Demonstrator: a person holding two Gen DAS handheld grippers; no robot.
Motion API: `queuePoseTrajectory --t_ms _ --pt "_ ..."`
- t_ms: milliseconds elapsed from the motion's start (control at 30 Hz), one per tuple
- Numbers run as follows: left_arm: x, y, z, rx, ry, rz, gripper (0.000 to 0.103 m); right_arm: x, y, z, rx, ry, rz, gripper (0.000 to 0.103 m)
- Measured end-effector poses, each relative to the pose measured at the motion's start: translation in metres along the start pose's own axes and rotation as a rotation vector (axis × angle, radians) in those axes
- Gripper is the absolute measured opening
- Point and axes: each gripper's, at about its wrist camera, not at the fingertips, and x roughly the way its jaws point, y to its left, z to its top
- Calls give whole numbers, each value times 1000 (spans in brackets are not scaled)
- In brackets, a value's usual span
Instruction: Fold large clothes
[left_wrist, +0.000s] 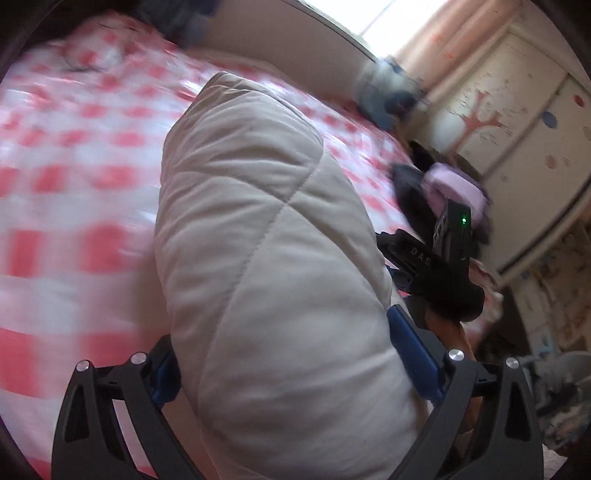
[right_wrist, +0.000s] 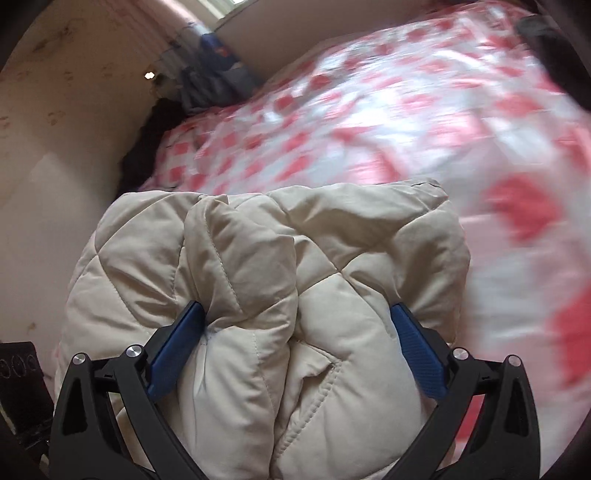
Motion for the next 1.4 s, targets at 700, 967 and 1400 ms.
queuePoseTrajectory --t_ms 700,967,1400 --pt "-38 83 36 -35 -108 93 96 88 108 -29 -95 259 -9 96" --pt "-43 84 31 -22 -102 122 96 66 184 9 -175 -23 6 96" --pt "-44 89 26 -25 -94 105 96 51 177 -21 -266 55 -35 96"
